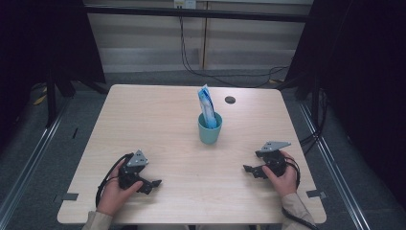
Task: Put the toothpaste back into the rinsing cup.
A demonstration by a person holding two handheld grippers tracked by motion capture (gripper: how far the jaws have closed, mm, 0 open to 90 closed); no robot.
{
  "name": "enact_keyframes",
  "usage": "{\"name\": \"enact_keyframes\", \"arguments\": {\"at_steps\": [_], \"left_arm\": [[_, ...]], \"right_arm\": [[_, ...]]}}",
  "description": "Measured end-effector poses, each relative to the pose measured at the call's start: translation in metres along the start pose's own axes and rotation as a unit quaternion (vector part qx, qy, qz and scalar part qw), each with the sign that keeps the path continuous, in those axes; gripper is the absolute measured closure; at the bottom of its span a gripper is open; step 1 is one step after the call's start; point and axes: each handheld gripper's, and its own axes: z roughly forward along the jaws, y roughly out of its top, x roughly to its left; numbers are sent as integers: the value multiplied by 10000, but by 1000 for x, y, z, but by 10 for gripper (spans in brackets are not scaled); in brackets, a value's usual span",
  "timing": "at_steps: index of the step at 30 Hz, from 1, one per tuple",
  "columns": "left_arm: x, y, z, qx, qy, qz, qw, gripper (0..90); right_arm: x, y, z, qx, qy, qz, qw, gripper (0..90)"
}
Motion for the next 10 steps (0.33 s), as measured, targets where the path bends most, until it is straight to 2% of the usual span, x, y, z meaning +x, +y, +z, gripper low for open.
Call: {"name": "enact_keyframes", "arguments": {"at_steps": [2,10], "left_arm": [[0,0,0,-1,2,1,10000,1],[0,0,0,0,2,1,10000,1]], "right_arm": [[0,-3,0,-94,-16,-48,9999,172],[0,-3,0,-80,-19,-16,10000,160]]}}
